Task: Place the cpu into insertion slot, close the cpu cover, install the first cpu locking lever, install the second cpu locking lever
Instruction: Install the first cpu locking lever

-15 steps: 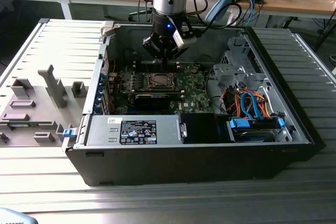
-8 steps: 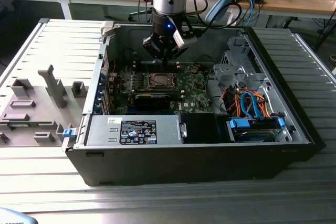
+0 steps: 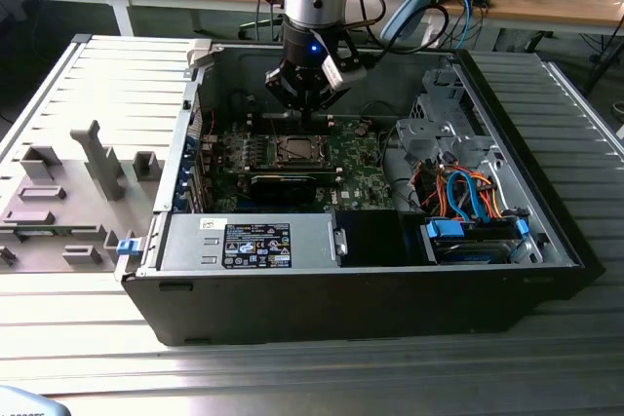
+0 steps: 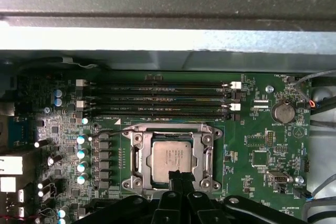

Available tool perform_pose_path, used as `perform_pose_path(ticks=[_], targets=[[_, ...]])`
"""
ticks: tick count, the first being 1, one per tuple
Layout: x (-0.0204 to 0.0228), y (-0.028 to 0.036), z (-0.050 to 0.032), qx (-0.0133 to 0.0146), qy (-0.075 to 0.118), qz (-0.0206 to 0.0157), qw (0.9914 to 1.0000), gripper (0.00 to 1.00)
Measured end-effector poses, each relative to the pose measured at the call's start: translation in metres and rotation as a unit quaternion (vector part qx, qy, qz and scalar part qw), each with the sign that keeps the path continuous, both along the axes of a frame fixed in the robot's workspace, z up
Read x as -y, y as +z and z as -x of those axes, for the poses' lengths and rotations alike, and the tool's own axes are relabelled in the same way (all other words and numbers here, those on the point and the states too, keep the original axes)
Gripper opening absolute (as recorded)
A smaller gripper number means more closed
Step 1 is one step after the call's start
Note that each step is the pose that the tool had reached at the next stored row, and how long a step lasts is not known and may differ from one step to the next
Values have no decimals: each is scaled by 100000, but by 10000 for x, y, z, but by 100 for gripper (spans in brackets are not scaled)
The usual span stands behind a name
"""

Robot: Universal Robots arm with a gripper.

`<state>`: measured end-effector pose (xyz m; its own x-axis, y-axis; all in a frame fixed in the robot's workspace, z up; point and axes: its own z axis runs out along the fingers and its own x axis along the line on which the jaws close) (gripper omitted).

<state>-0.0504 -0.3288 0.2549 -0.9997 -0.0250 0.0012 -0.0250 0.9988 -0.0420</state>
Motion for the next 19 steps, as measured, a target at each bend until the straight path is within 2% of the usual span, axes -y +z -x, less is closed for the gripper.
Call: perform_pose_path(ticks=[19], targets=[[0,0,0,3,1090,1,99994,11]])
